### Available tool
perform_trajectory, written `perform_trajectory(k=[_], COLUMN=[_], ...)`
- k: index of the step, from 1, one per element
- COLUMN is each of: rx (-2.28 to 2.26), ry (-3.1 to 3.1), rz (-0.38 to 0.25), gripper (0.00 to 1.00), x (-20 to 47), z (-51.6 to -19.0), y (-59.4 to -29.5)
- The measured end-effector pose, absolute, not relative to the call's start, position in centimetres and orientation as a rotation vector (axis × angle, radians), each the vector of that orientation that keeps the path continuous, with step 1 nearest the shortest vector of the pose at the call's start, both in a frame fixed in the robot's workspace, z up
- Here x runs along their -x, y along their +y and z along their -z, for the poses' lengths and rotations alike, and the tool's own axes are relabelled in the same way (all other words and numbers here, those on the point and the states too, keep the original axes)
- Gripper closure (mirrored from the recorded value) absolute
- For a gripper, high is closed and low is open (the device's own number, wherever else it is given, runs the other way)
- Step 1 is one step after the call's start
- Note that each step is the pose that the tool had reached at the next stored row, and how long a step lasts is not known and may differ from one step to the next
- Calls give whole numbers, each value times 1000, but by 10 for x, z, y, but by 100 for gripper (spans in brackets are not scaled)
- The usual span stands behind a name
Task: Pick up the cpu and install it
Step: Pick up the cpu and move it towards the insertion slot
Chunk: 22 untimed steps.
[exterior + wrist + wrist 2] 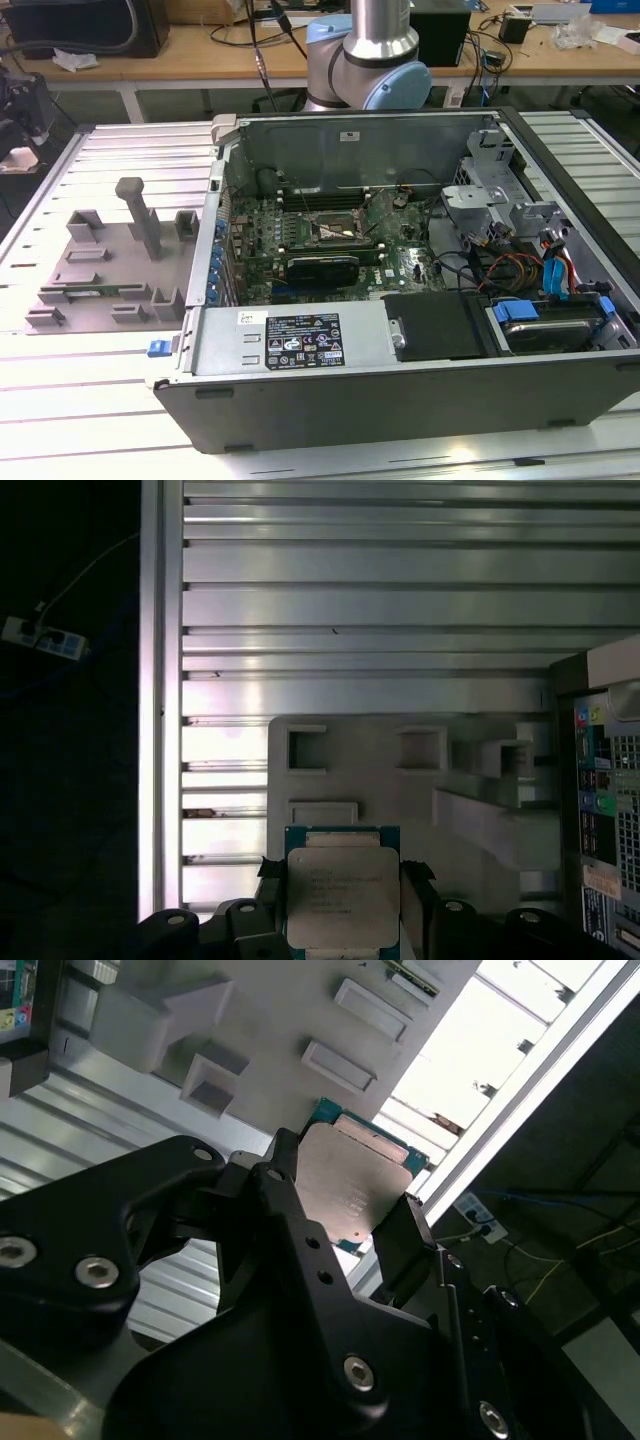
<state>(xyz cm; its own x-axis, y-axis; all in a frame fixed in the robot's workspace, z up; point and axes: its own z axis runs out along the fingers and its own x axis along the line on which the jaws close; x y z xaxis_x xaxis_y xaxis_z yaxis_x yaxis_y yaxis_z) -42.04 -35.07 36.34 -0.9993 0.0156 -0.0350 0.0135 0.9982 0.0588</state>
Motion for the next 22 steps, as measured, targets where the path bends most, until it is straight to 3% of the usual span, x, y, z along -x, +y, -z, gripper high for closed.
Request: perform_trajectory(k=[22], rx=[-22], ry=[3105], rz=[-88], gripper=[45], x=[420], z=[-408], y=[-346])
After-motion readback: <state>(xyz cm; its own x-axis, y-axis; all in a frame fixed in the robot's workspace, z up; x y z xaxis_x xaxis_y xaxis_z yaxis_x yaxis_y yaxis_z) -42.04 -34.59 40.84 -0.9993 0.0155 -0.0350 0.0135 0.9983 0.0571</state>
